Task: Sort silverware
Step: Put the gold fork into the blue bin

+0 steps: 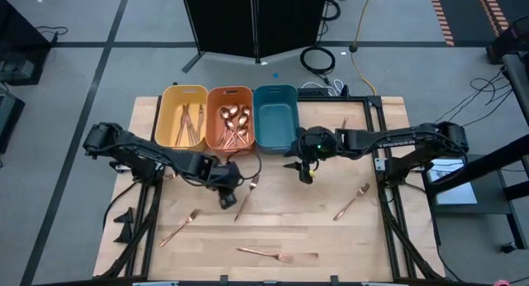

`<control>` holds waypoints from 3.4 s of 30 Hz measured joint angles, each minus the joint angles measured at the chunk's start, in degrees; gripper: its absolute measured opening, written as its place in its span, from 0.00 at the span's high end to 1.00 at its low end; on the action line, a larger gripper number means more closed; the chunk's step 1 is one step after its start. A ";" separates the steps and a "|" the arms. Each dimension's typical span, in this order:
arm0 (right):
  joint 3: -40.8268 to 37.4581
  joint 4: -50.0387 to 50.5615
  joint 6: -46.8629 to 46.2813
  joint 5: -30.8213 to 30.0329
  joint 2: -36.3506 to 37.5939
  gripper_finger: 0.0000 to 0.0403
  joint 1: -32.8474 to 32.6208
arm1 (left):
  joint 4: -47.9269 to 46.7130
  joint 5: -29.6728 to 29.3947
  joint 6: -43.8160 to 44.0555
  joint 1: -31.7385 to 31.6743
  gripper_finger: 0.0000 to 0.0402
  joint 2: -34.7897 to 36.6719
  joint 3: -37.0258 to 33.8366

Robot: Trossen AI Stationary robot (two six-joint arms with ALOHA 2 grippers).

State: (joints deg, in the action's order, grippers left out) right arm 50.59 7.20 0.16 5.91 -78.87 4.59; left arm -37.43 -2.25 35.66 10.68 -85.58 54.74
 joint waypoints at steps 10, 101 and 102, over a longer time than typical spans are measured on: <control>-0.02 1.13 0.91 -0.06 0.00 0.60 -5.58 | -23.64 -4.34 -4.01 -0.26 0.67 11.21 -3.22; -0.04 0.89 3.55 -0.15 -0.02 0.60 -5.82 | -23.71 1.58 -12.81 -9.84 1.00 9.16 -11.86; -0.04 0.89 3.55 -0.15 -0.02 0.60 -5.82 | -23.66 1.61 -13.64 -9.19 1.00 9.16 -11.15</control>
State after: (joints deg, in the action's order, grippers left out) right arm 50.54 8.09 3.70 5.76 -78.89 -1.23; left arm -61.10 -0.64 22.02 1.50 -76.42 43.59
